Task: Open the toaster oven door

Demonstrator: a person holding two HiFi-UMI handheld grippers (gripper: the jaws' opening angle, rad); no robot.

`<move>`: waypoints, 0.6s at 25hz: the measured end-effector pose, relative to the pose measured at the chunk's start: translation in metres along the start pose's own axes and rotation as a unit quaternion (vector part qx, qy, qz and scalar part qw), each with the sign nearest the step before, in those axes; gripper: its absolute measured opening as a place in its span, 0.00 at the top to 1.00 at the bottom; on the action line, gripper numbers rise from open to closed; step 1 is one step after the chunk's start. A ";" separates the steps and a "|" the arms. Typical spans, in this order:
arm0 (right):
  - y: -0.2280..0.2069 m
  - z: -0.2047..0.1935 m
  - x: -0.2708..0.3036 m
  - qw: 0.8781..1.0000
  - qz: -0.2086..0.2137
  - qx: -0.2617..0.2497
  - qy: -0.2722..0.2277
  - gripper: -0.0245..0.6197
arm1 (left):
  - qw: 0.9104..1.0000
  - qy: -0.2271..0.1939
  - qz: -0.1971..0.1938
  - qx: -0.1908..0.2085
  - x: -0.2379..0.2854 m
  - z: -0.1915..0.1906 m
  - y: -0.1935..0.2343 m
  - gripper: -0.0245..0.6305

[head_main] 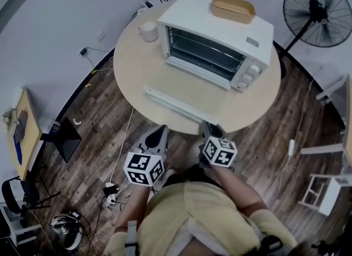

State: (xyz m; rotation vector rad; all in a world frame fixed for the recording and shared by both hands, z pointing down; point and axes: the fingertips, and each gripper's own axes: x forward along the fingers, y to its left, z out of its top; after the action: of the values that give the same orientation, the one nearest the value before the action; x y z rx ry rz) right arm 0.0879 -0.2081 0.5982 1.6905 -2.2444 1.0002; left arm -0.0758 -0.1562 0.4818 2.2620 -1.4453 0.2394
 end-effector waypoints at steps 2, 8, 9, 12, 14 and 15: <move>-0.002 -0.003 0.001 1.000 -0.004 -0.004 0.004 0.80 | 1.000 0.001 0.001 -0.001 0.000 -0.001 0.000 0.96; -0.006 -0.012 0.003 1.000 -0.016 -0.013 0.015 0.80 | 1.000 0.005 0.005 -0.004 -0.002 -0.006 0.003 0.96; -0.006 -0.012 0.003 1.000 -0.015 -0.013 0.015 0.80 | 1.000 0.006 0.005 -0.005 -0.002 -0.006 0.003 0.96; -0.005 -0.011 0.004 1.000 -0.013 -0.014 0.016 0.80 | 1.000 0.008 0.006 -0.006 -0.001 -0.008 0.004 0.96; -0.004 -0.011 0.004 1.000 -0.014 -0.016 0.017 0.80 | 1.000 0.009 0.006 -0.007 0.000 -0.009 0.004 0.96; -0.004 -0.011 0.004 1.000 -0.014 -0.017 0.017 0.80 | 1.000 0.009 0.005 -0.007 0.000 -0.009 0.004 0.96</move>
State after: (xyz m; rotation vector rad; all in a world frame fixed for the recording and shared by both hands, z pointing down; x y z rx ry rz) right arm 0.0875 -0.2056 0.6107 1.6731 -2.1985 0.9724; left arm -0.0780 -0.1535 0.4910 2.2351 -1.4455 0.2511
